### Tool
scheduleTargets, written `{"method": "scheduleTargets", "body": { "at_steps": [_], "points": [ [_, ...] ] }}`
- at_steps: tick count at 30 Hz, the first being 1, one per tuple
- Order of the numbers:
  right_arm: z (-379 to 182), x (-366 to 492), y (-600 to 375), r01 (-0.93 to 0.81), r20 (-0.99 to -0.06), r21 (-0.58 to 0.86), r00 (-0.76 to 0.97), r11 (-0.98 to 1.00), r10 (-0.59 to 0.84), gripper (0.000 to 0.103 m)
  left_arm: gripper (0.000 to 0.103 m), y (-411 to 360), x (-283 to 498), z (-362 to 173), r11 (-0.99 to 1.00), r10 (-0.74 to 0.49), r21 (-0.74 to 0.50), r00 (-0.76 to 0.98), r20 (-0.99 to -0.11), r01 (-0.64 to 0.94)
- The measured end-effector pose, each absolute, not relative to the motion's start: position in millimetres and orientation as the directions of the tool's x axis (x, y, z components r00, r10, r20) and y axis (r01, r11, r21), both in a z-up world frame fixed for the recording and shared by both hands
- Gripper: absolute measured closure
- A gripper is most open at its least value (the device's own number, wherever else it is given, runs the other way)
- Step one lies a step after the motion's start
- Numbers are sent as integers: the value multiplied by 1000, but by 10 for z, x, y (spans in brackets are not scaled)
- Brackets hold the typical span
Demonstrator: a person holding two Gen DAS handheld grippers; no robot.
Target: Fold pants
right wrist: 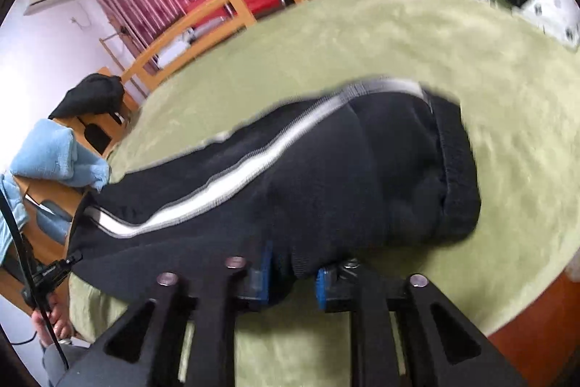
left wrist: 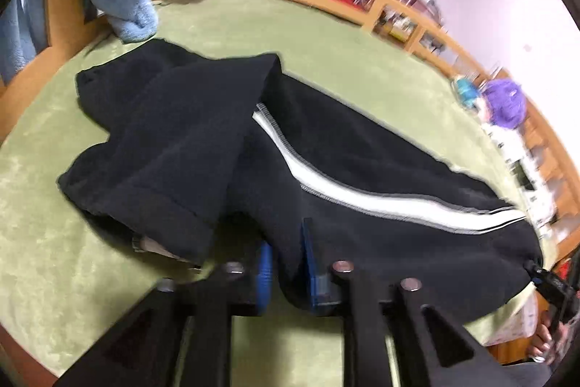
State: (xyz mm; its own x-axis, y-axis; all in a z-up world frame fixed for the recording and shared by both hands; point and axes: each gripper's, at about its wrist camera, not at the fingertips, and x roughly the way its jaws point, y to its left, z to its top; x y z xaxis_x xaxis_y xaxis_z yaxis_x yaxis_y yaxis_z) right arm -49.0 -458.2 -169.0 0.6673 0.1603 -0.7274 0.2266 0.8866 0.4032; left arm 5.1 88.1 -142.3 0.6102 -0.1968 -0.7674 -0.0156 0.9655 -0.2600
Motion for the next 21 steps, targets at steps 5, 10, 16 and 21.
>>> {"method": "scheduleTargets", "body": {
  "at_steps": [5, 10, 16, 21],
  "points": [
    [-1878, -752, -4534, 258, -754, 379, 643, 888, 135, 50, 66, 1111, 89, -1505, 955, -216, -296, 609, -764, -33],
    [-1919, -975, -4666, 305, -758, 393, 641, 867, 118, 44, 66, 1281, -53, -1538, 958, -189, -282, 621, -761, -55],
    [-1864, -1020, -4849, 364, -755, 378, 653, 851, 56, 44, 36, 1393, -171, -1502, 978, -61, -180, 676, -734, -107],
    [-1882, -849, -4892, 385, -758, 371, 651, 845, 36, 44, 36, 1415, 25, -1589, 982, 97, -40, 683, -724, -182]
  ]
}}
